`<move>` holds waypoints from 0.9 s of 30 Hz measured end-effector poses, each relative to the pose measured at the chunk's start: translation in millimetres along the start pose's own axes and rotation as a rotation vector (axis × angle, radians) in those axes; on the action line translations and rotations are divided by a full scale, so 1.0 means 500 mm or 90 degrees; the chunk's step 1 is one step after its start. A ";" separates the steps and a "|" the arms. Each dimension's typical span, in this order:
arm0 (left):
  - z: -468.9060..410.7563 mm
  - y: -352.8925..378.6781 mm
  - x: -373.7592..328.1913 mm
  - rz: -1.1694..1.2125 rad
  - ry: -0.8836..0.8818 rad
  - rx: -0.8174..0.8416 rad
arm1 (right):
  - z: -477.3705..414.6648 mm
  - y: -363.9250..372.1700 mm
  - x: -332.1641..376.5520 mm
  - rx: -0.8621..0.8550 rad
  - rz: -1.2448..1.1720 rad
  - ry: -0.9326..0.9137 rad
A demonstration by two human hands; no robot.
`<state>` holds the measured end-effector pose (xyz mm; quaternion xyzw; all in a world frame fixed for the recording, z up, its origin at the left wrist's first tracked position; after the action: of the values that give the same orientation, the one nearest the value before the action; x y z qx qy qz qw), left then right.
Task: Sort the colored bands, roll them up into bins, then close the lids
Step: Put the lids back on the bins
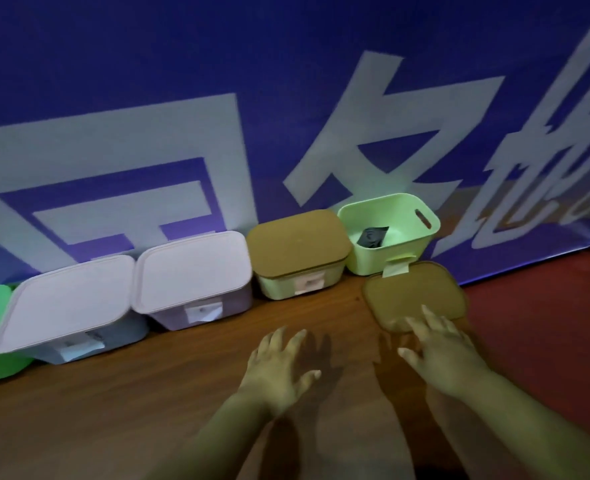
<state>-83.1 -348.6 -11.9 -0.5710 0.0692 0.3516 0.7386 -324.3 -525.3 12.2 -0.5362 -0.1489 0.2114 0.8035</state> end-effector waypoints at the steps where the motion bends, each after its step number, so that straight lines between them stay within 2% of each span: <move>1: -0.027 0.022 -0.029 0.004 -0.004 0.002 | -0.021 0.000 -0.037 0.001 0.004 -0.007; 6: -0.128 0.106 -0.149 0.037 -0.034 0.029 | -0.121 0.004 -0.175 0.024 0.003 -0.025; 13: -0.239 0.175 -0.241 0.033 -0.058 0.048 | -0.242 0.044 -0.280 0.071 -0.004 -0.023; 19: -0.306 0.220 -0.275 0.058 -0.084 0.076 | -0.289 0.093 -0.300 0.126 -0.129 -0.072; 23: -0.317 0.226 -0.279 0.158 -0.105 0.059 | -0.288 0.094 -0.293 0.072 -0.133 -0.095; 27: -0.291 0.200 -0.271 0.353 -0.145 -0.013 | -0.266 0.074 -0.283 -0.009 -0.127 -0.157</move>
<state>-200.2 -528.1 -72.2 -0.4948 0.1354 0.6023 0.6116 -391.7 -689.9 -74.5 -0.4943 -0.3007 0.1935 0.7923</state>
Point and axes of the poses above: each hand's wrist, its own z-axis away from the middle knuckle, its own y-axis out of the palm, x = y × z, the point moved 6 cm from there along -z, towards the middle knuckle, and after that the axes turned 9 degrees about z, right-handed, at the moved point
